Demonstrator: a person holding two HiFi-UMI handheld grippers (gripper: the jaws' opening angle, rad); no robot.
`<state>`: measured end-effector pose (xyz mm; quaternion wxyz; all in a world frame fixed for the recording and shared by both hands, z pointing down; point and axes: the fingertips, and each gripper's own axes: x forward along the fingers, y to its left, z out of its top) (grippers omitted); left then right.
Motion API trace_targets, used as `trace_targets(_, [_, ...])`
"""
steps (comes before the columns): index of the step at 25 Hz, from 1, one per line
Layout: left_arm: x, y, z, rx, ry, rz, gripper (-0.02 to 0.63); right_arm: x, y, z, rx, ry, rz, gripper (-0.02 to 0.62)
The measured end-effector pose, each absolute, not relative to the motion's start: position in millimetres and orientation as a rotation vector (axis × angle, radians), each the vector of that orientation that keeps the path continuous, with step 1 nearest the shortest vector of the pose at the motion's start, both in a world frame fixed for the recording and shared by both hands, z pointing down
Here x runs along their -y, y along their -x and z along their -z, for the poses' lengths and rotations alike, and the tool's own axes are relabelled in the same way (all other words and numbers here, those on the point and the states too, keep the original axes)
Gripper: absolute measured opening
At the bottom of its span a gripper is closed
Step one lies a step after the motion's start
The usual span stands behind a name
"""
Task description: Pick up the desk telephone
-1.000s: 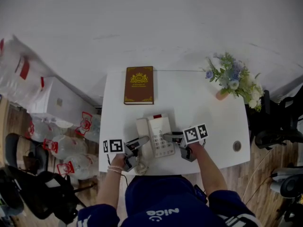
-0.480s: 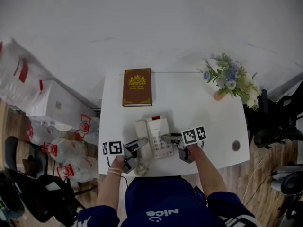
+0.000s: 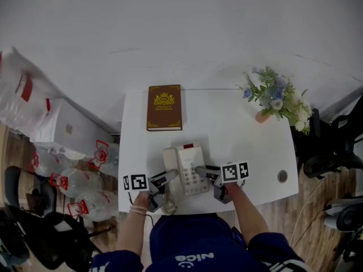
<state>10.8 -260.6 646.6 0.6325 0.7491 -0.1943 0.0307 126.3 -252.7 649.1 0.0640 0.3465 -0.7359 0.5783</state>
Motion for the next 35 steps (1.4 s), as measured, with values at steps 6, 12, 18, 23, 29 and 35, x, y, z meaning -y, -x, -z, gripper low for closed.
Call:
trace_targets(6, [260, -15, -634, 0.424, -1.736, -0.057, 0.37, 250, -129, -640, 2.239, -1.089, -1.726, 0.236])
trace_targets(12, [262, -12, -620, 0.446, -1.759, -0.053, 0.37, 249, -128, -623, 2.273, -1.131, -1.698, 0.236])
trace_targets(18, [264, -8, -597, 0.47, -1.803, -0.037, 0.37, 251, -126, -601, 2.319, -1.15, -1.662, 0.236])
trace_targets(23, [264, -9, -577, 0.488, -1.82, -0.007, 0.37, 252, -126, -579, 2.366, -1.168, -1.619, 0.236])
trace_targets(29, [260, -8, -562, 0.5, -1.858, 0.034, 0.37, 246, -129, -563, 2.404, -1.203, -1.559, 0.236])
trace_targets(35, [256, -13, -545, 0.487, -1.867, 0.095, 0.37, 241, -134, -542, 2.448, -1.249, -1.479, 0.236])
